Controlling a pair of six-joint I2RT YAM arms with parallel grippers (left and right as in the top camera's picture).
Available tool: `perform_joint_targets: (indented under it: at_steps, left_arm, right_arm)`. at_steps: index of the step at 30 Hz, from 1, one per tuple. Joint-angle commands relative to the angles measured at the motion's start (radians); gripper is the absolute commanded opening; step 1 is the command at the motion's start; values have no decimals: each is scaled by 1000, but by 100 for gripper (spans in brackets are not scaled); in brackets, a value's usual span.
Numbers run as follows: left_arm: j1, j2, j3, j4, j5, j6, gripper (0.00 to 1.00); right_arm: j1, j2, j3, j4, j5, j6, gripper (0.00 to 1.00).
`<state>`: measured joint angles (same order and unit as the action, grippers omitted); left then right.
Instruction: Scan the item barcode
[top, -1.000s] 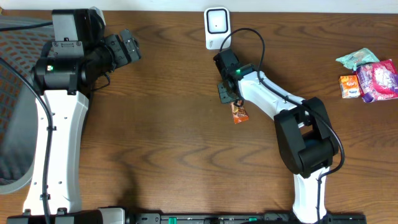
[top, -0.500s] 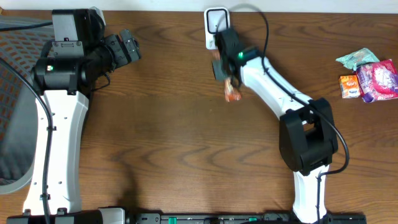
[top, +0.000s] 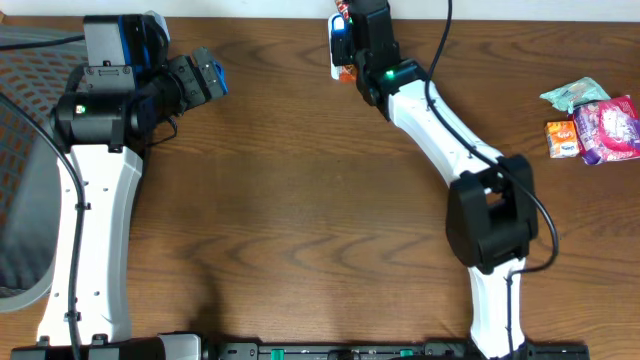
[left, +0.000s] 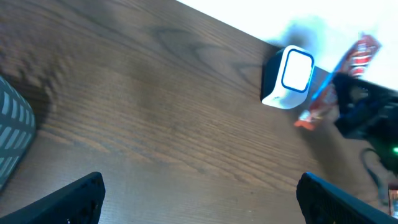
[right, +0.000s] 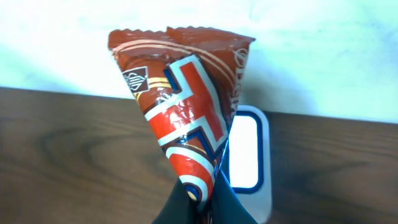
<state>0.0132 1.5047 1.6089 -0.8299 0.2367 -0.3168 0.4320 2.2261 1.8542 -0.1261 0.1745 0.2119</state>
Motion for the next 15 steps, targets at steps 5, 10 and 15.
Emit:
perform_joint_targets:
  at_steps: [5, 10, 15]
  left_arm:
    - [3, 5, -3, 0, -3, 9, 98]
    - [3, 5, -3, 0, -3, 9, 98]
    - [3, 5, -3, 0, -3, 9, 98]
  right_arm:
    - [-8, 80, -2, -25, 13, 109, 1]
    - [-22, 8, -1, -27, 55, 109, 1]
    - [-95, -138, -1, -120, 169, 109, 1]
